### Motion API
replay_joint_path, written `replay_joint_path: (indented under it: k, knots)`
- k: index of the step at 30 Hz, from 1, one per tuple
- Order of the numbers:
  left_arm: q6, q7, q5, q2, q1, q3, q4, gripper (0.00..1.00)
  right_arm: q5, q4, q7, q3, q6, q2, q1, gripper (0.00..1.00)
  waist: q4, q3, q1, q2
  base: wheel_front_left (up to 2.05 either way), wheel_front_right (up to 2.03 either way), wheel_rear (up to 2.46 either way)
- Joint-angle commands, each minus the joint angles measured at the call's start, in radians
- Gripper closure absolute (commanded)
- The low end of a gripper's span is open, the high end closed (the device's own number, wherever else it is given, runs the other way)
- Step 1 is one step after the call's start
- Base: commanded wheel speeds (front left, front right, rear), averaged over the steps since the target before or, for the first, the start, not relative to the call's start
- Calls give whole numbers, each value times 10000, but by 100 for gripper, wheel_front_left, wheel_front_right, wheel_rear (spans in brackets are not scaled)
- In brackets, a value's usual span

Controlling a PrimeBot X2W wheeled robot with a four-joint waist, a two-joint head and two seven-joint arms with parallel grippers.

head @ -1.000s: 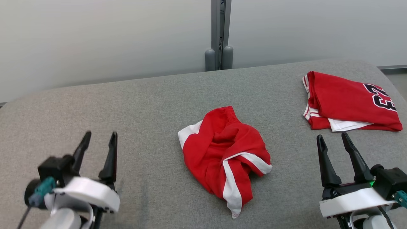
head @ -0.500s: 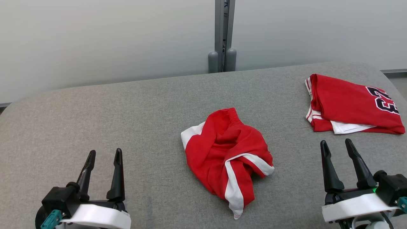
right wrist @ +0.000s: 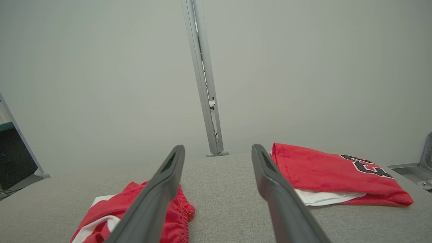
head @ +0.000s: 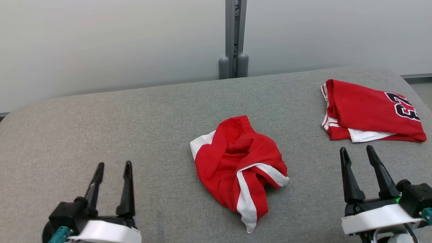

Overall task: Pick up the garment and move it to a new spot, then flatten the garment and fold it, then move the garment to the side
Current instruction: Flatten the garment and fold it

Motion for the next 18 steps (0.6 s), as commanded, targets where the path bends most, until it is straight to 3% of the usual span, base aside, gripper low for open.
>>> replay_joint_path:
  k: [1, 5, 10, 14, 18]
  knots:
    - [-72, -40, 10, -37, 161, -34, 60, 0, -80, -69, 2, 3, 1, -72, -54, 0, -5, 0, 0, -1, 0, 0, 0]
    - [-1055, 699, -209, -64, 114, -1017, 533, 0, -58, -107, 2, -38, 1, -114, -90, 0, -50, 11, 0, -1, 0, 0, 0]
    - [-2084, 2492, -430, -256, -196, -2476, 1407, 0, -82, -144, 2, -183, 1, -142, -219, 0, -131, 69, 0, -1, 0, 0, 0]
    - [-2431, 3538, -585, -589, -686, -3315, 2077, 0, -101, -158, 2, -209, 1, -148, -289, 0, -274, 153, 0, -1, 0, 0, 0]
    - [-2604, 3799, -576, -896, -1240, -3862, 2783, 0, -144, -191, 2, -236, 1, -154, -463, 0, -554, 354, 0, -1, 0, 0, 0]
